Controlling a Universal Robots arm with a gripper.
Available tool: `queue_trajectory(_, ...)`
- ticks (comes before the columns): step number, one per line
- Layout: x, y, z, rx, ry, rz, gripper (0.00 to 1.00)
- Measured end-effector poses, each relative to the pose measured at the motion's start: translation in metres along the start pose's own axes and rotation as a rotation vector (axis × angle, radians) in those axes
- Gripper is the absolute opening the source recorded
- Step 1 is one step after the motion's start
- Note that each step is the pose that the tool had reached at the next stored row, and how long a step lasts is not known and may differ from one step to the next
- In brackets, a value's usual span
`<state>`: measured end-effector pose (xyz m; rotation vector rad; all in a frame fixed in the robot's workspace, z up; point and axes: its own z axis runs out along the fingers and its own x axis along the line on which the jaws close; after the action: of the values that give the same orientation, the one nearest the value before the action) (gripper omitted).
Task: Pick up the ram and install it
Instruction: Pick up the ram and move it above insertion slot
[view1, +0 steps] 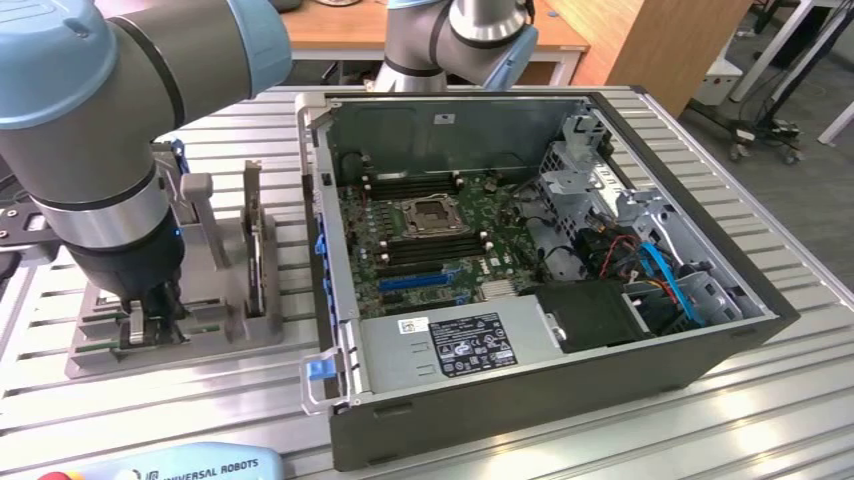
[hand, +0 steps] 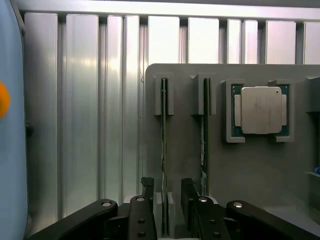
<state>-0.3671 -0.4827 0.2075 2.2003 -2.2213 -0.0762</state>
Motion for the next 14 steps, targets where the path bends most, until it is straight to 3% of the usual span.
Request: queue_trajectory(14, 0.0011, -0.0001, 0.0055, 0.0003, -0.0002, 0.000, 0.35)
